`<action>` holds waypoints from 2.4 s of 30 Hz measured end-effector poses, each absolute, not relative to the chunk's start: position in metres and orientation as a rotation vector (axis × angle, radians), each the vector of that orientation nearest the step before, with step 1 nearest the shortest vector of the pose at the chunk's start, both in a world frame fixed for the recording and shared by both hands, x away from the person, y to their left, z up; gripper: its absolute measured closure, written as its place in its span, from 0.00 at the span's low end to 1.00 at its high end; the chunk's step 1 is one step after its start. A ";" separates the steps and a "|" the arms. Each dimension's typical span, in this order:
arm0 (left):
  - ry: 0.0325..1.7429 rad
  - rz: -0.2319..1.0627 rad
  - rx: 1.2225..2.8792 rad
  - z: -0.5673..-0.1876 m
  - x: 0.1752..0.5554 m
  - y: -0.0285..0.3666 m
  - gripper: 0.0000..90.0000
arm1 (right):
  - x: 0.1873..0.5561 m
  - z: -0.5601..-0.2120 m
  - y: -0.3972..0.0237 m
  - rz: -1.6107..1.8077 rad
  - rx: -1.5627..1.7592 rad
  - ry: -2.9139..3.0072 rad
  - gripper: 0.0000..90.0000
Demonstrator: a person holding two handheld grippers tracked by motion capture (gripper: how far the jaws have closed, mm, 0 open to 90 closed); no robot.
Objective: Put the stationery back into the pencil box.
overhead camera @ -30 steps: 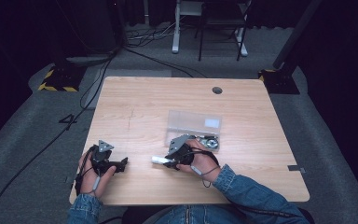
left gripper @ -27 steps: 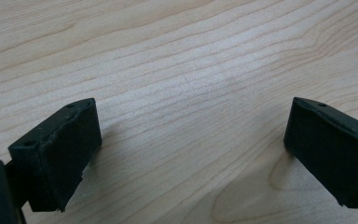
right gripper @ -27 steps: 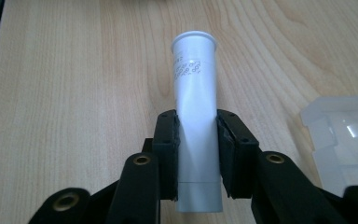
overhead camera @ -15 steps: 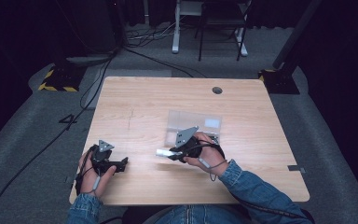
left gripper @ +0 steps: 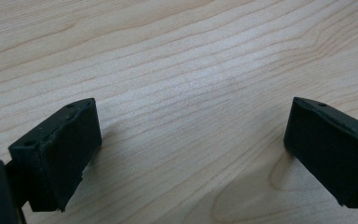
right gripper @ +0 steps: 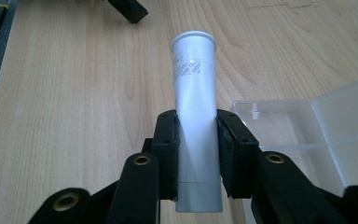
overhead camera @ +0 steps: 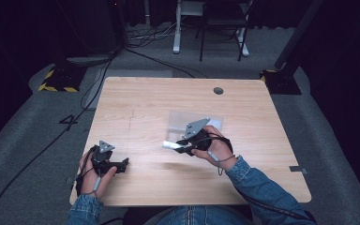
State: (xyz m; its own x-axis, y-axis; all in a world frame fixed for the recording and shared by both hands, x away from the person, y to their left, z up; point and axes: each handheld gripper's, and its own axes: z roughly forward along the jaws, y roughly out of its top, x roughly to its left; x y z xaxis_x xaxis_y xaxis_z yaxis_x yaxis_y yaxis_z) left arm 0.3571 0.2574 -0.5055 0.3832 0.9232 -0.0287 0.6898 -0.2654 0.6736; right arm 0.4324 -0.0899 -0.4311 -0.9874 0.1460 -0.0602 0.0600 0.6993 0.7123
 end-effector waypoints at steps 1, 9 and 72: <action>1.380 0.501 2.042 -0.506 0.357 0.257 0.05 | 0.432 -0.431 -0.090 1.164 0.170 2.792 0.79; 1.380 0.501 2.043 -0.506 0.357 0.257 0.05 | 0.443 -0.422 -0.104 1.169 0.215 2.777 0.79; 1.377 0.505 2.049 -0.505 0.353 0.258 0.05 | 0.493 -0.462 -0.116 0.811 0.127 2.943 0.79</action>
